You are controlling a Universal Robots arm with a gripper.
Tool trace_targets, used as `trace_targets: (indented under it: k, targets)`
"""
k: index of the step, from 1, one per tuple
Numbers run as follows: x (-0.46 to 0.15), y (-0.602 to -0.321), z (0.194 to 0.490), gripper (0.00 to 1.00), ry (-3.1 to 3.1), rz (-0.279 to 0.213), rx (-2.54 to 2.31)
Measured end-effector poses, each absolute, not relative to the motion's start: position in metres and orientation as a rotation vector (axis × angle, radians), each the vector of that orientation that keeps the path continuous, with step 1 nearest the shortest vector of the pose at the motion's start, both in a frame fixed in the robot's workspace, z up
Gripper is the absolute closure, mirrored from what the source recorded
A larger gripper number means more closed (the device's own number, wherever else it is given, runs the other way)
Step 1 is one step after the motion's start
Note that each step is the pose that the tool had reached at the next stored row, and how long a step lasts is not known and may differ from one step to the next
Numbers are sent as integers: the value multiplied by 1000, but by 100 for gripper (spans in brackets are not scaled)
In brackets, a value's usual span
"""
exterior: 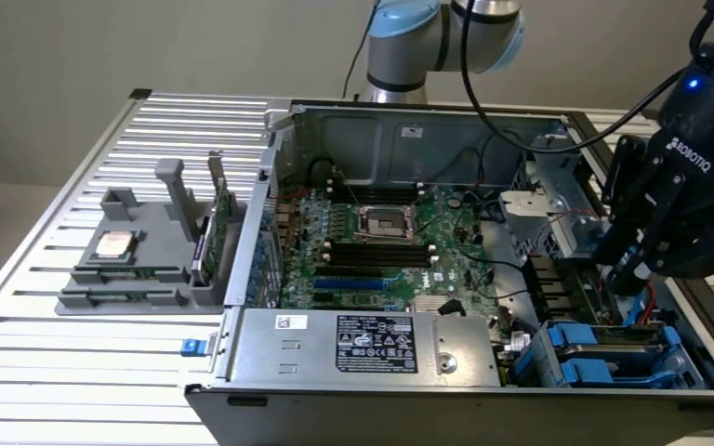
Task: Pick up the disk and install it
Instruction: 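Insert the first disk wire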
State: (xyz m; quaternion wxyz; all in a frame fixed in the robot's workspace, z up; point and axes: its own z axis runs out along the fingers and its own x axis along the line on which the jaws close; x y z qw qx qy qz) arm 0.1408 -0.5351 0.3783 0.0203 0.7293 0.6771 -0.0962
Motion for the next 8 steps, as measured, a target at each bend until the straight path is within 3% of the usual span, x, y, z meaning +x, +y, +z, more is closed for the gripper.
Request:
trace_targets:
  k: [8]
  targets:
    - [145,-535,376,58,2021,-305,2333]
